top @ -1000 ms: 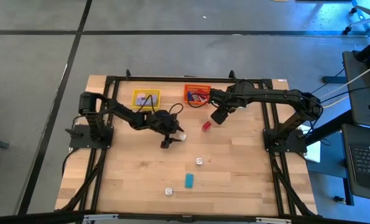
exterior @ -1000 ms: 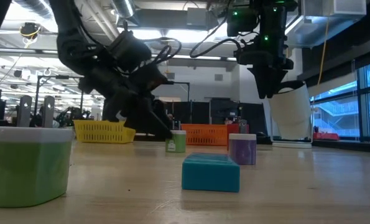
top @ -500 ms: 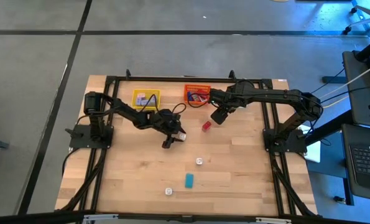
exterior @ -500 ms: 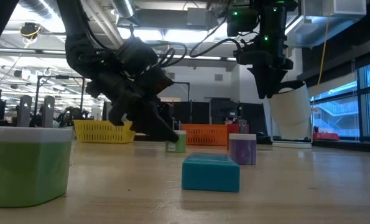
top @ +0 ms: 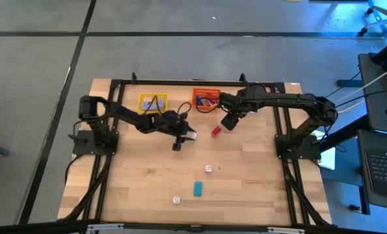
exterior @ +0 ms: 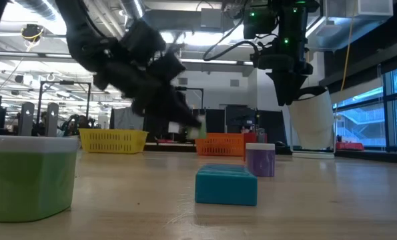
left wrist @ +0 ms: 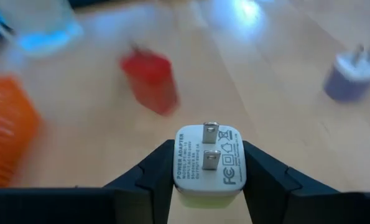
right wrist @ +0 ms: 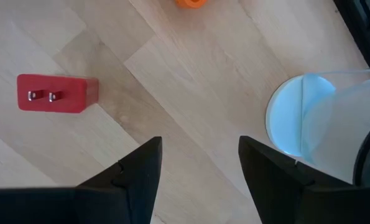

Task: Pick & Place Office items
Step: Put the top green changer adapter into the yellow bin

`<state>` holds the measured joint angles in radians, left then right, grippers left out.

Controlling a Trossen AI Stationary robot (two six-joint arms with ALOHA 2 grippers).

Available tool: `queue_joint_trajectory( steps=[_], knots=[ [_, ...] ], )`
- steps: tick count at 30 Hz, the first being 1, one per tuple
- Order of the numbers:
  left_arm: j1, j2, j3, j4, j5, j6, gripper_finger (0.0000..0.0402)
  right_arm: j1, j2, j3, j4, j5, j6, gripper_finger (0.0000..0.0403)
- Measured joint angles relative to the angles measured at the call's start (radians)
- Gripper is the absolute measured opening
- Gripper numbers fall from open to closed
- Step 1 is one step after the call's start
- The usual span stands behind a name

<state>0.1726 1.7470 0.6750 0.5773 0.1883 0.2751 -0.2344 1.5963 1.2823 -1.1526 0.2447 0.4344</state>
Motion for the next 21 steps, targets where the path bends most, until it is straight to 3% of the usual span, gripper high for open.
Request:
queue_joint_trajectory(
  steps=[6, 16, 21],
  knots=[
    [0.0, -0.146, 0.0, -0.011, -0.097, -0.019, 0.0153, 0.0, 0.0, 0.0, 0.03, 0.01, 0.0, 0.0217],
    [0.033, -0.375, 0.0, 0.105, -0.129, -0.232, 0.0153, 0.0, 0.0, 0.0, 0.233, 0.04, -0.002, 0.0217],
    [0.015, -0.434, 0.0, 0.089, -0.266, -0.109, 0.015, 0.0, 0.0, 0.0, 0.301, 0.04, -0.019, 0.0217]
  ],
)
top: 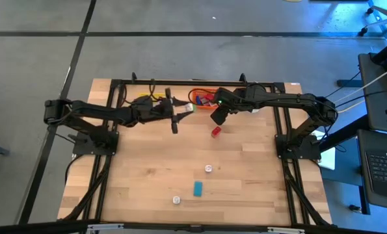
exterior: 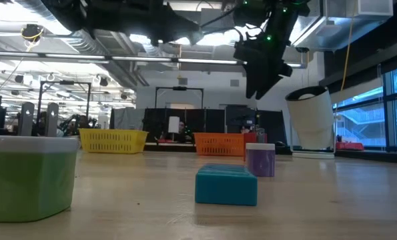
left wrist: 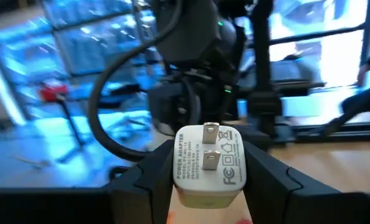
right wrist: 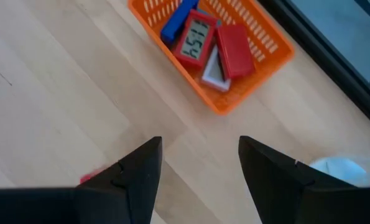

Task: Pick & Place Office items
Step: Put the top green changer adapter into the yellow bin

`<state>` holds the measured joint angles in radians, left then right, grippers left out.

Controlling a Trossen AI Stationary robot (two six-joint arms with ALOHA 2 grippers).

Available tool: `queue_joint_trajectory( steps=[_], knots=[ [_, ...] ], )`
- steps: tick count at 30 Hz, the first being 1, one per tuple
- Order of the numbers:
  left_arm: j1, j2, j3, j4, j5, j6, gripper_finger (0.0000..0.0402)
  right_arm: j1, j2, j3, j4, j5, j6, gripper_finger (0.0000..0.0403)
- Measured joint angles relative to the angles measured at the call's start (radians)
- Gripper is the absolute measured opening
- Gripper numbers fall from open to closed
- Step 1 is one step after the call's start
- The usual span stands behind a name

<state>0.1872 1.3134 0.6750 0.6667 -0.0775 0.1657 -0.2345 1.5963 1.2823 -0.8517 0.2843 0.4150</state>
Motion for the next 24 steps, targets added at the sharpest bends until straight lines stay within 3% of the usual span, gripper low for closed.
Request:
queue_joint_trajectory(
  steps=[3, 6, 9, 12, 20, 24],
  knots=[
    [-0.007, -0.022, 0.0, 0.001, -0.109, 0.032, 0.0153, 0.0, 0.0, 0.0, 0.02, -0.001, -0.012, 0.0217],
    [0.002, -0.038, 0.0, -0.001, -0.281, 0.01, 0.0157, 0.0, 0.0, 0.0, 0.034, -0.001, -0.012, 0.0217],
    [0.018, -0.052, 0.0, -0.04, -0.466, -0.094, 0.0155, 0.0, 0.0, 0.0, 0.042, -0.004, -0.012, 0.0217],
    [0.045, -0.058, 0.0, -0.166, -0.578, -0.213, 0.0151, 0.0, 0.0, 0.0, 0.045, -0.004, -0.012, 0.0217],
    [0.149, -0.057, 0.0, -0.652, -0.572, -0.549, 0.0158, 0.0, 0.0, 0.0, 0.048, -0.004, -0.011, 0.0217],
    [0.22, -0.057, 0.0, -0.796, -0.532, -0.691, 0.0152, 0.0, 0.0, 0.0, 0.062, -0.004, -0.011, 0.0217]
  ],
)
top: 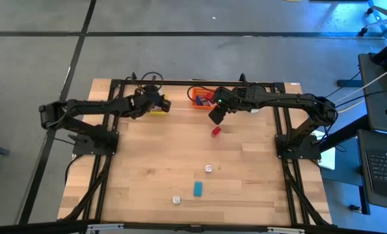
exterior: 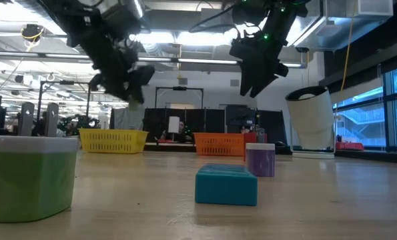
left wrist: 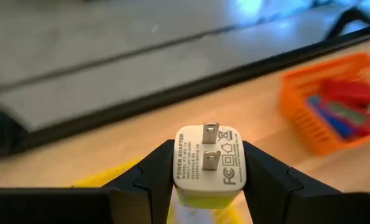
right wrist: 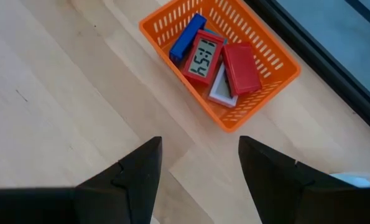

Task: Pick & Place Office items
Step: Put the top green changer adapter into the yellow bin

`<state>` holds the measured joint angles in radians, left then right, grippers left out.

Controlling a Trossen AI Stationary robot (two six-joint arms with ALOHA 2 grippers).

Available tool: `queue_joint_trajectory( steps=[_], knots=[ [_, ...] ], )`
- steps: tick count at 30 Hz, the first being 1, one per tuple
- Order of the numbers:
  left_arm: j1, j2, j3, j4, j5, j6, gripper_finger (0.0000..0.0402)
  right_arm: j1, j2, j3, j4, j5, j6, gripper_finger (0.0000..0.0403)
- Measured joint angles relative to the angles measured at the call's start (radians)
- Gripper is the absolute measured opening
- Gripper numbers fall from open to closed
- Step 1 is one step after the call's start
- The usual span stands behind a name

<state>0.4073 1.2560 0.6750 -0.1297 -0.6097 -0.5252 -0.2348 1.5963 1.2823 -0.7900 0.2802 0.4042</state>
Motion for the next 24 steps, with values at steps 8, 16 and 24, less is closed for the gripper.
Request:
queue_joint_trajectory(
  steps=[8, 16, 24],
  knots=[
    [0.158, 0.008, 0.0, -0.231, 0.112, -0.144, 0.0158, 0.0, 0.0, 0.0, 0.032, 0.0, 0.007, 0.0217],
    [0.198, 0.049, -0.001, -0.167, 0.157, -0.125, 0.0156, 0.0, 0.0, 0.0, 0.05, 0.0, 0.007, 0.0217],
    [0.198, 0.136, 0.002, -0.14, 0.176, -0.124, 0.0158, 0.0, 0.0, 0.0, 0.05, 0.0, 0.011, 0.0217]
  ],
)
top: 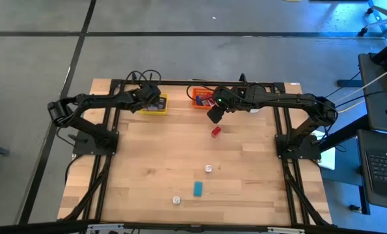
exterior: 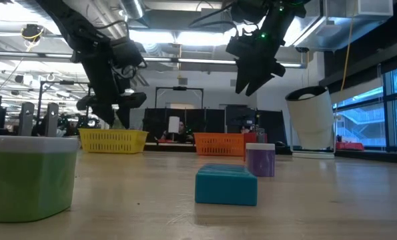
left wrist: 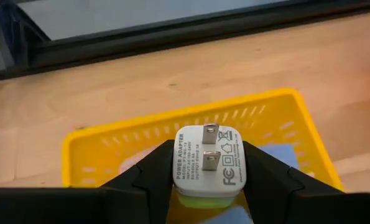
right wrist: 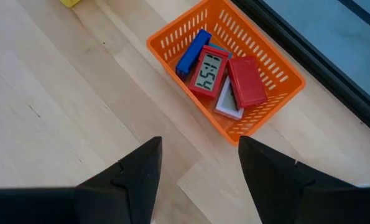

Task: Pick & Place Office items
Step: Put the top green changer adapter into the yellow bin, then put the red changer adapter into the yellow bin

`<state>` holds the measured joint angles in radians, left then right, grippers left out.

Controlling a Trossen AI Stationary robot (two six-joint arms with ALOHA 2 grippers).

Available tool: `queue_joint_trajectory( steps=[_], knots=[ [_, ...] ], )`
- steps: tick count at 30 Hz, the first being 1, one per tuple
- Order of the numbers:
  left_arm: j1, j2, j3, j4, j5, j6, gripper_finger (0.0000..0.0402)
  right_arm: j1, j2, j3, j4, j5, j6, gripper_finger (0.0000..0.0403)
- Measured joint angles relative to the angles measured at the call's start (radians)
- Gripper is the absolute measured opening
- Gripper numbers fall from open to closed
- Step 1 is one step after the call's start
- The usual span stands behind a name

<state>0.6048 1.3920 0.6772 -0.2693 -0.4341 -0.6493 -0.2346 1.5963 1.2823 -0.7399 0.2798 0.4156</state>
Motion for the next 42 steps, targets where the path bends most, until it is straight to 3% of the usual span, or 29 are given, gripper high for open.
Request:
queue_joint_trajectory(
  steps=[6, 18, 21, 26, 31, 36, 42],
  knots=[
    [-0.001, 0.017, -0.003, 0.043, 0.019, 0.0, 0.0162, 0.0, 0.0, 0.0, 0.0, 0.0, 0.0, 0.0217],
    [0.0, -0.003, -0.003, 0.046, 0.104, 0.059, 0.0211, 0.0, 0.0, 0.0, -0.001, -0.014, -0.008, 0.0217],
    [-0.001, -0.035, -0.003, 0.049, 0.148, 0.085, 0.0216, 0.0, 0.0, 0.0, -0.023, -0.076, -0.045, 0.0217],
    [-0.001, -0.114, -0.003, 0.049, 0.226, 0.067, 0.0211, 0.003, 0.0, 0.0, -0.183, -0.288, -0.237, 0.0217],
    [-0.01, -0.216, -0.003, 0.062, 0.303, 0.04, 0.0203, 0.027, 0.0, 0.0, -0.284, -0.417, -0.567, 0.0217],
    [-0.052, -0.318, -0.003, 0.093, 0.332, -0.002, 0.0201, 0.054, 0.005, 0.0, -0.24, -0.408, -0.876, 0.0217],
    [-0.133, -0.419, -0.003, 0.126, 0.325, -0.031, 0.02, 0.058, 0.045, 0.001, -0.156, -0.425, -1.06, 0.0217]
  ],
)
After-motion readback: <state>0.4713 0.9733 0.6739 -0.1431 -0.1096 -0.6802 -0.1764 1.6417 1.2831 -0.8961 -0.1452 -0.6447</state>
